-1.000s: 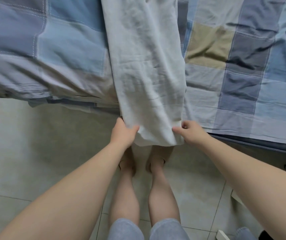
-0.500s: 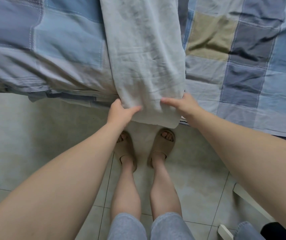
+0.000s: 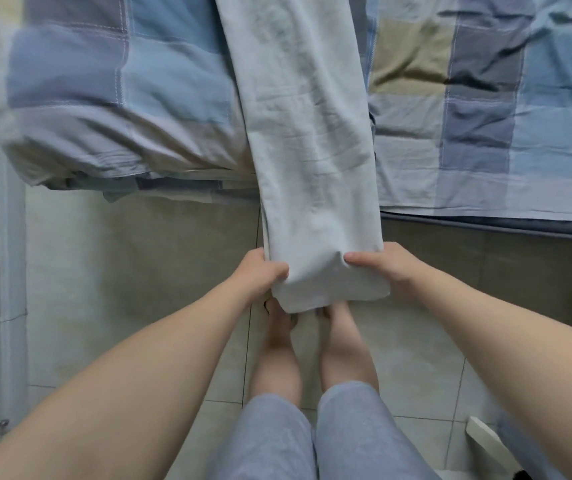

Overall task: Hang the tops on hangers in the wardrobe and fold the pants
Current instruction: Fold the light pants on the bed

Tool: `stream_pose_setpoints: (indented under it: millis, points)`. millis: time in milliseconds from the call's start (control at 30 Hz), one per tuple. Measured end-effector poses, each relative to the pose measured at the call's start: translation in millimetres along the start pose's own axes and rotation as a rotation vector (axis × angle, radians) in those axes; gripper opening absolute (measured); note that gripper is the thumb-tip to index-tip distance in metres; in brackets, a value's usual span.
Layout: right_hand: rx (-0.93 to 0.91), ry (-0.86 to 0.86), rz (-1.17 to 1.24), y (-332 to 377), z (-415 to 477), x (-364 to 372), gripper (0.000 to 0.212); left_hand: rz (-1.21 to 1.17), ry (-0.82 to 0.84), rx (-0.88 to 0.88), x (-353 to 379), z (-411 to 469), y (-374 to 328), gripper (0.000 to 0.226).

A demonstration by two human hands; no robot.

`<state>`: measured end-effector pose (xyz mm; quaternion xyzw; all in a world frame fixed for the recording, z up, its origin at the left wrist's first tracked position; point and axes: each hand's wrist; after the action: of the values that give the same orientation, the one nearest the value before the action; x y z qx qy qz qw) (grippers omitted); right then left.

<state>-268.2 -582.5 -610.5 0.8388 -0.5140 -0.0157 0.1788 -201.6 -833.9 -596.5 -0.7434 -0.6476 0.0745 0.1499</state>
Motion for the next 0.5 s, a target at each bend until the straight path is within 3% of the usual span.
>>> stream_pose_setpoints:
  millis: [100,300,500]
  points:
    - [-0.025,-0.051,0.077,-24.6,-16.7,20.6,0.052,-0.091,-0.083,-0.007,14.7,-19.1,20.7,0.032]
    - [-0.083,-0.146,0.238,-47.6,-50.8,47.5,0.035,-0.226,-0.28,0.063,41.1,-46.3,30.5,0.01]
    - [-0.165,-0.18,0.293,-41.4,-92.3,61.8,0.025,-0.122,-0.407,0.127,56.5,-77.3,41.0,0.023]
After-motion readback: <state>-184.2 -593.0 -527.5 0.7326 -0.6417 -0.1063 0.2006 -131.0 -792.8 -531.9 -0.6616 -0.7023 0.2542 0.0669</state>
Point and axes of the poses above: each hand's wrist, its own z-axis towards the middle knuckle, its own x-axis out of the palm, y = z × x, and after that the axes turned 10 degrees about y, right-handed
